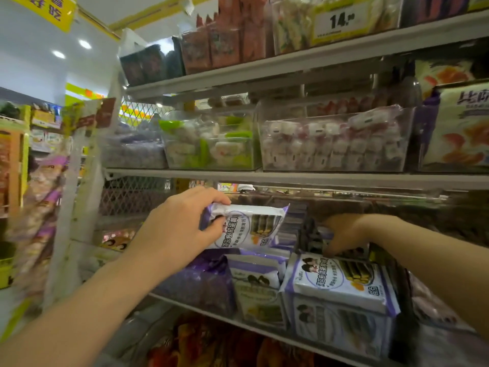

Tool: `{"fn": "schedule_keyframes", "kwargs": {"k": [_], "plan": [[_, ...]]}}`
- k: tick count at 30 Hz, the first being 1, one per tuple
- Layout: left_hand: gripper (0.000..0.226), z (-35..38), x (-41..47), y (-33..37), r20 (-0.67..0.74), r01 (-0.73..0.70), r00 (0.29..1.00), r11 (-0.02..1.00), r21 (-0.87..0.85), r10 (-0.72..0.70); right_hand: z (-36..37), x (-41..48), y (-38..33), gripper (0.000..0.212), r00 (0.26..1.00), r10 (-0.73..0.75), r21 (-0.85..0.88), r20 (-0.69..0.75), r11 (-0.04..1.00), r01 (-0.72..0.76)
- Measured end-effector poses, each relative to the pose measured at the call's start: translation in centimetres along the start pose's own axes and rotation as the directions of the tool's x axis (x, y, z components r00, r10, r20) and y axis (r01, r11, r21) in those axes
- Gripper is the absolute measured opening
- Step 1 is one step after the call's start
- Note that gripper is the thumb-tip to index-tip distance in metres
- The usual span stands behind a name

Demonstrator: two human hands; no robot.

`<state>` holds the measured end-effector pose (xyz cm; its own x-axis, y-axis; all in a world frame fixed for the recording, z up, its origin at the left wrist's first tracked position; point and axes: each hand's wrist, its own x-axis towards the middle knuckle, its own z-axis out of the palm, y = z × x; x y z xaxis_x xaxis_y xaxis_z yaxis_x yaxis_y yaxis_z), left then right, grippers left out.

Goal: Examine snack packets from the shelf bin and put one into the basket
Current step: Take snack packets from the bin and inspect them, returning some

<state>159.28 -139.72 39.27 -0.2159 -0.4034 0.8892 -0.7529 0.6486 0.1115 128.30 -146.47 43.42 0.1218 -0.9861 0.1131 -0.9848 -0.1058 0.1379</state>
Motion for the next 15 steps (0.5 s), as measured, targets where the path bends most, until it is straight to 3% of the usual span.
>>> {"fn": "schedule_keyframes", "kwargs": {"k": [4,6,9,12,15], "plan": [[0.034,-1.8,-1.6,-0.3,-0.058,0.007,0.998,1.000,0.004,-0.007,-0.7,-2.1,-2.4,0.043,0.966,-0.056,0.031,-0.252,0.997,0.066],[0.039,-2.6,-3.0,-0.3,-0.077,0.053,0.996,0.998,-0.035,-0.056,-1.0,-3.4,-4.9,0.038,0.893,-0.117,0.004,-0.435,0.991,0.132],[0.039,-3.7,-5.7,-0.5,-0.105,0.133,0.983,0.980,-0.148,-0.149,-0.8,-5.4,-9.8,0.026,0.765,-0.207,0.142,-0.610,0.921,0.363],[0.036,-4.5,-9.1,-1.1,-0.074,0.218,0.968,0.947,-0.235,-0.241,1.3,-6.9,-15.7,0.025,0.730,-0.235,0.359,-0.641,0.750,0.556],[0.036,-5.4,-13.1,-2.5,-0.018,0.311,0.946,0.923,-0.226,-0.323,5.2,-7.8,-20.9,0.022,0.775,-0.348,0.566,-0.527,0.537,0.626]]}}
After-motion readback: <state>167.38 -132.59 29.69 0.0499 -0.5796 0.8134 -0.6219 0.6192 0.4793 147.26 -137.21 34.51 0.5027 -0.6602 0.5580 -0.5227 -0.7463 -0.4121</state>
